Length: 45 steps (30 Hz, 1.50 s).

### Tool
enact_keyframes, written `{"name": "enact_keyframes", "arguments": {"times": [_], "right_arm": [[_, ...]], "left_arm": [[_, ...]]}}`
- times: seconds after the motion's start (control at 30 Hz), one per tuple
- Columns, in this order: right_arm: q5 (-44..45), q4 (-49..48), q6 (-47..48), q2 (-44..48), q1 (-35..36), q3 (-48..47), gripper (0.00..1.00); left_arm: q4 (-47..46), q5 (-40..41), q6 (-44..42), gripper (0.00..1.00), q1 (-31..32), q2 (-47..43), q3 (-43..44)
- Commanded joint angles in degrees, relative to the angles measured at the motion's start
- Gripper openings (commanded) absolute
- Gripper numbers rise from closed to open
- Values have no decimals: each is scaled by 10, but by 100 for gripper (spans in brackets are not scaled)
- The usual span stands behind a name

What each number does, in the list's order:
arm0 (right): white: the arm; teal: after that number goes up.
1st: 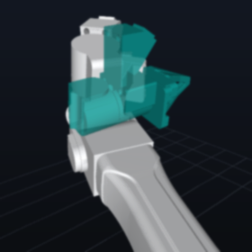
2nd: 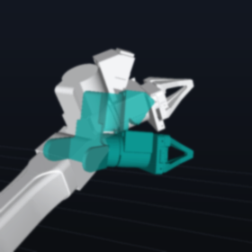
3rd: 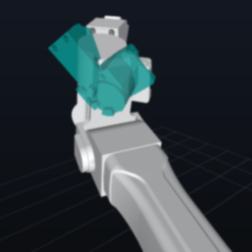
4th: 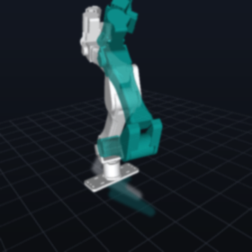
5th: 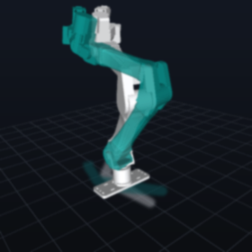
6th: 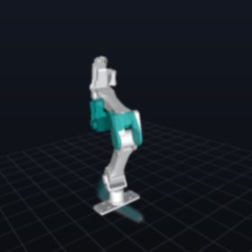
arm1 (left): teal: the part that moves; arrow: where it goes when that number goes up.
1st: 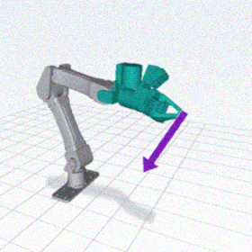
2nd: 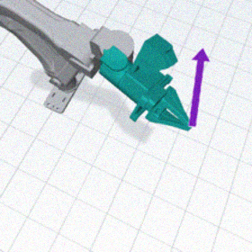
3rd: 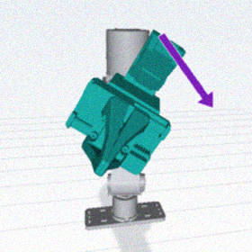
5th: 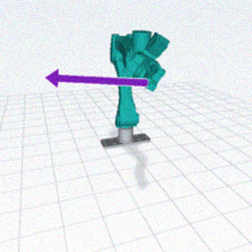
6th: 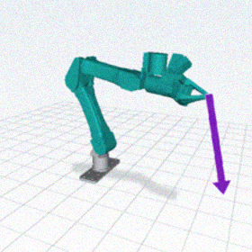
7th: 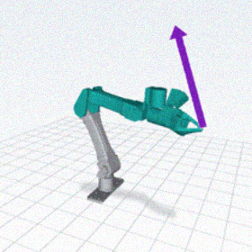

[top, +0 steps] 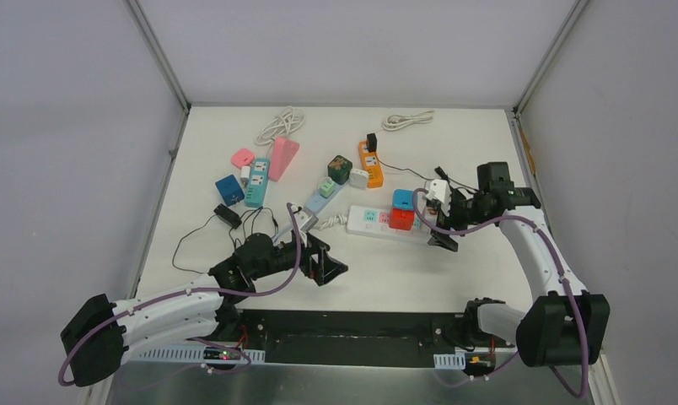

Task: Pull the plug off the socket
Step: Move the socket to the center of the board.

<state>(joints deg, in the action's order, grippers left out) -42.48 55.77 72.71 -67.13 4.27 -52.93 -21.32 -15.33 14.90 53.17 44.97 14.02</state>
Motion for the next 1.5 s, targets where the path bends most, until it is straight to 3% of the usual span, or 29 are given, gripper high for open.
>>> {"name": "enact_keyframes", "arguments": {"times": [0.0, 1.07, 1.47], "right_arm": [[-18, 17, 29, 1, 1, -33, 100], [-46, 62, 95, -96, -29, -75, 100], [8, 7, 78, -142, -22, -87, 98]], "left_arm": [[-51, -11, -22, 99, -3, 1, -6], [-69, -22, -66, 99, -3, 28, -14], [-70, -24, -71, 99, -3, 28, -14]]}}
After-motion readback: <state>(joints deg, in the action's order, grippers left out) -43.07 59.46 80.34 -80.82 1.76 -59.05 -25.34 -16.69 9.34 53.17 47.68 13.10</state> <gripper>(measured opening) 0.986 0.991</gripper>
